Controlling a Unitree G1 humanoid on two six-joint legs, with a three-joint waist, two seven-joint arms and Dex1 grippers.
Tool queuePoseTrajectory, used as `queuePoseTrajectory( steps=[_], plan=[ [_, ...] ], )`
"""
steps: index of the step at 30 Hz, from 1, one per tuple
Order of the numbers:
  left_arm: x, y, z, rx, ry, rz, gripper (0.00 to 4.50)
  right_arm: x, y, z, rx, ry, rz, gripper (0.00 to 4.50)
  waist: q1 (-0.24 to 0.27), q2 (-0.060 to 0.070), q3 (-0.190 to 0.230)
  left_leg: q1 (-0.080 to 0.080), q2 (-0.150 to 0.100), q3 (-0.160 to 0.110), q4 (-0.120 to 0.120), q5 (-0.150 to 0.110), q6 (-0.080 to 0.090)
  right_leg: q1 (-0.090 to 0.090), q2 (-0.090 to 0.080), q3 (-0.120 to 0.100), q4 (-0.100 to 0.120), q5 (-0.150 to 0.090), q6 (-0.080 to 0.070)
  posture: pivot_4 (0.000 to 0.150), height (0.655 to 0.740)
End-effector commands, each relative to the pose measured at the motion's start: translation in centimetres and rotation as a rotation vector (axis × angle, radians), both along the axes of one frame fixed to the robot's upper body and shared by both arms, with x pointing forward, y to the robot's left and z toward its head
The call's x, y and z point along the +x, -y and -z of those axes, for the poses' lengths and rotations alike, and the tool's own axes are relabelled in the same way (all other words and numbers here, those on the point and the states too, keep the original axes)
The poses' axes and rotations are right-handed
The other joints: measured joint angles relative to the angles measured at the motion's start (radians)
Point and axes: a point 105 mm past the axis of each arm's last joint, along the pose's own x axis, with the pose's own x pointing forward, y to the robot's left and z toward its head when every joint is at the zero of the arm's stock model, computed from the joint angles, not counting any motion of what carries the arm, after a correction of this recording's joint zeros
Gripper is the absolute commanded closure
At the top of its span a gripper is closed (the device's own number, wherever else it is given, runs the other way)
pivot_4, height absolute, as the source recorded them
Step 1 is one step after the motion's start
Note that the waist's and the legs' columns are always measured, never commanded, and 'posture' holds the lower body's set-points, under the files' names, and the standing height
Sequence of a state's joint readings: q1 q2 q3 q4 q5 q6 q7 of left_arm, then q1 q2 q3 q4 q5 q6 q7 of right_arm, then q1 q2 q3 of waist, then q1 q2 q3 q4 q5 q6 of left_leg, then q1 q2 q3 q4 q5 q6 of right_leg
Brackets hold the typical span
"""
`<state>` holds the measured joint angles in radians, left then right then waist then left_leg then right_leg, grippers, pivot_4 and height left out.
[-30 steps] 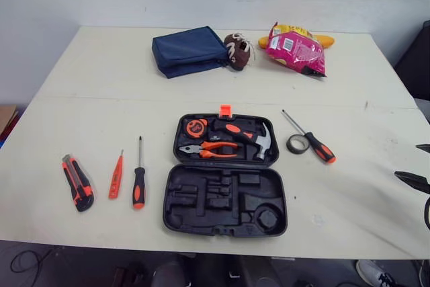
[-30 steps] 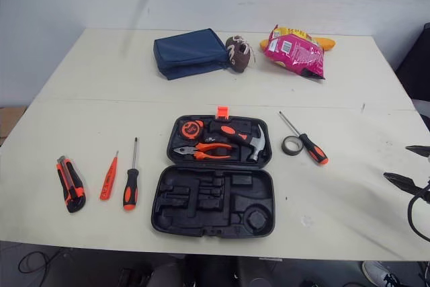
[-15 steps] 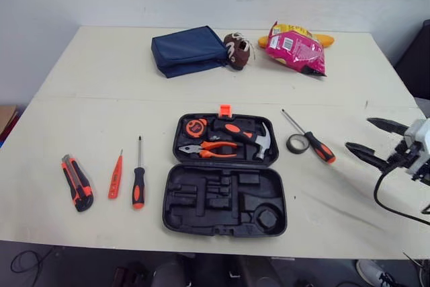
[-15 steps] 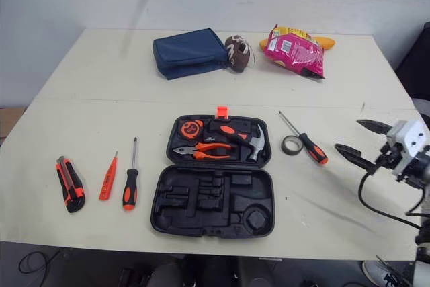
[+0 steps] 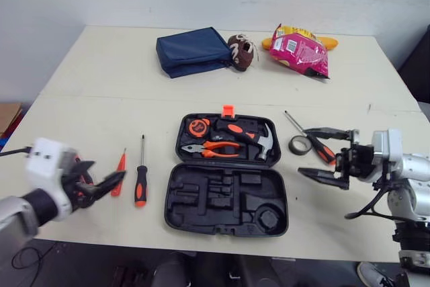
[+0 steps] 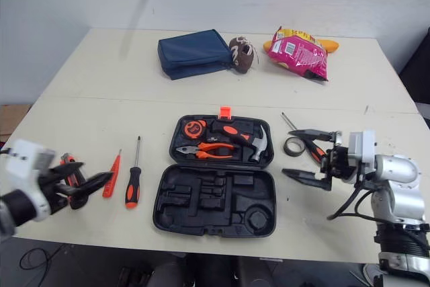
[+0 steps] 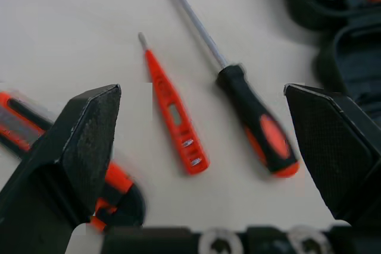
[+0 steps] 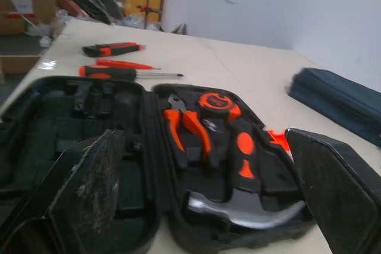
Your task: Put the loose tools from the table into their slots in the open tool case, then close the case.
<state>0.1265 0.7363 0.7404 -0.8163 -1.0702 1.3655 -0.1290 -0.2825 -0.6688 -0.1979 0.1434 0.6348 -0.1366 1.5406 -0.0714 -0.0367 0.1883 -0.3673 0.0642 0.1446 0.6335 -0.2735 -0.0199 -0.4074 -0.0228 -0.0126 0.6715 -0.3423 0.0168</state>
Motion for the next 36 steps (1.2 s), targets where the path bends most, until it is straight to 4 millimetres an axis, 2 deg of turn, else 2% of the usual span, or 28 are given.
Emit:
queuePoseTrajectory(
  steps=[1,5,11,14,16,20,28,29,33,36],
  plan=[
    [0.2,1.7,1.7,0.046,-0.044,-0.059,0.05,-1.4,-1.2,-0.6,0.011,0.052,-0.130,0.00,0.001,0.001,0.000,0.000,0.000,0.000,0.000,0.000,0.000,0.000,0.000,0.000,0.000,0.000,0.000,0.150,0.7400],
    [0.6,2.2,2.8,0.057,-0.075,-0.120,0.05,-1.8,-1.8,-0.3,0.005,0.045,-0.166,0.00,0.007,0.000,0.000,-0.001,0.000,-0.001,0.003,0.001,-0.002,0.000,0.002,0.001,0.001,0.000,0.000,0.150,0.7400],
    [1.2,2.9,3.8,0.041,-0.096,-0.170,0.05,-1.7,-1.5,0.2,-0.014,0.047,-0.160,0.00,0.017,0.000,0.000,-0.001,0.001,-0.001,0.006,0.001,-0.003,0.001,0.006,0.004,0.001,0.000,0.000,0.150,0.7400],
    [1.4,2.7,4.2,0.057,-0.110,-0.201,0.05,-1.6,-1.4,0.4,-0.012,0.052,-0.157,0.00,0.017,0.000,0.000,-0.001,0.002,-0.001,0.008,0.000,-0.003,0.002,0.007,0.005,0.000,0.000,0.000,0.150,0.7400],
    [1.5,2.7,4.5,0.051,-0.124,-0.199,0.05,-1.6,-1.5,0.5,-0.010,0.056,-0.160,0.00,0.018,0.000,0.000,-0.001,0.003,-0.001,0.010,0.000,-0.004,0.002,0.009,0.005,0.001,0.000,0.000,0.150,0.7400],
    [2.5,4.2,4.9,0.022,-0.149,-0.141,0.05,-1.5,-1.7,1.4,-0.011,0.052,-0.159,0.00,0.020,0.000,0.000,0.000,0.005,-0.001,0.012,-0.001,-0.004,0.003,0.011,0.006,0.001,0.000,0.000,0.150,0.7400],
    [2.8,4.5,5.7,0.044,-0.200,-0.125,0.05,-1.2,-1.5,1.9,-0.017,0.065,-0.142,0.00,0.019,0.000,0.000,0.001,0.006,-0.001,0.013,-0.002,-0.004,0.005,0.011,0.006,0.001,0.000,0.000,0.150,0.7400],
    [2.5,4.3,6.1,0.058,-0.218,-0.120,0.58,-1.2,-1.5,1.9,-0.017,0.069,-0.141,0.00,0.018,0.000,0.000,0.003,0.006,-0.001,0.013,-0.002,-0.004,0.006,0.011,0.006,0.001,0.000,0.000,0.150,0.7400],
    [1.5,3.2,6.8,0.081,-0.256,-0.149,2.19,-1.1,-1.4,1.8,-0.015,0.077,-0.134,0.00,0.017,0.000,0.000,0.012,0.007,-0.001,0.010,-0.004,-0.005,0.016,0.012,0.007,-0.004,0.000,-0.001,0.150,0.7400],
    [0.9,2.6,7.0,0.090,-0.275,-0.165,3.61,-1.2,-1.4,1.7,-0.016,0.078,-0.135,0.00,0.017,0.000,0.000,0.012,0.007,-0.001,0.010,-0.005,-0.005,0.016,0.012,0.007,-0.005,0.000,-0.001,0.150,0.7400]
  ],
)
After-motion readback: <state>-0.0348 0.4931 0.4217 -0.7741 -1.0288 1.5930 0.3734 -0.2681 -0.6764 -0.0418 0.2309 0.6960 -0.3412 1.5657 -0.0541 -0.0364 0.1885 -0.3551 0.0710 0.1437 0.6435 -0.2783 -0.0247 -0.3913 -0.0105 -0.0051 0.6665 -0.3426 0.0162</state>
